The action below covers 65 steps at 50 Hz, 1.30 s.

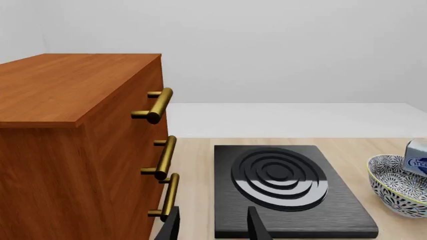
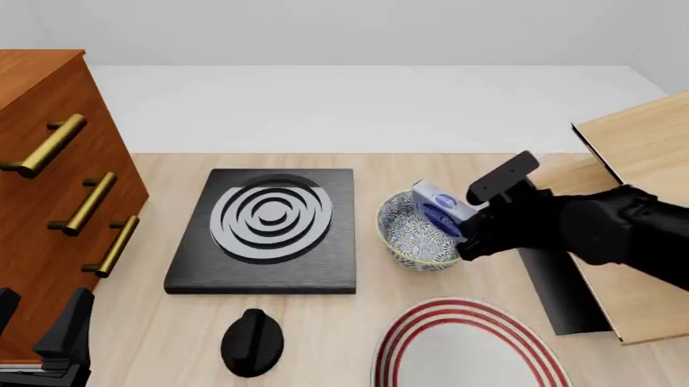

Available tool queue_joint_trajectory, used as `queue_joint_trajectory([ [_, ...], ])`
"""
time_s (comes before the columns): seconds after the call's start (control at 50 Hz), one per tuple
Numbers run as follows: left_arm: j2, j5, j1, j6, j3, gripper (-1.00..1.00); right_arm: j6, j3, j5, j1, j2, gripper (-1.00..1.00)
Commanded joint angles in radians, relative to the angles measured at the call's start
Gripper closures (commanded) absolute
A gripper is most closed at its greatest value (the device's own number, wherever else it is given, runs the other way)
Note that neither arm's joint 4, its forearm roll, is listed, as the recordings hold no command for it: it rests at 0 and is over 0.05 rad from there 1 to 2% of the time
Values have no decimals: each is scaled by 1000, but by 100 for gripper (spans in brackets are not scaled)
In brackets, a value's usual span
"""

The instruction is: Pick up the cream cheese and put it in the bowl.

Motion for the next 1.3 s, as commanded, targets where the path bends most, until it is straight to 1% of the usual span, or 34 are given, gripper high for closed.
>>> queue_joint_trajectory([
  [0.02,0,0,0,0,0,-100,23,-7,-31,5,33,100],
  [0.32,0,0,0,0,0,-100,27,-17,-68,15,93,100],
  [0.56,0,0,0,0,0,-100,38,-8,-93,22,113,100],
  [1.04,0,0,0,0,0,-100,49,-3,-98,31,119,100],
  [1.06,0,0,0,0,0,-100,49,-3,-98,32,119,-100],
  [1.3,0,0,0,0,0,-100,54,-5,-94,41,115,-100],
])
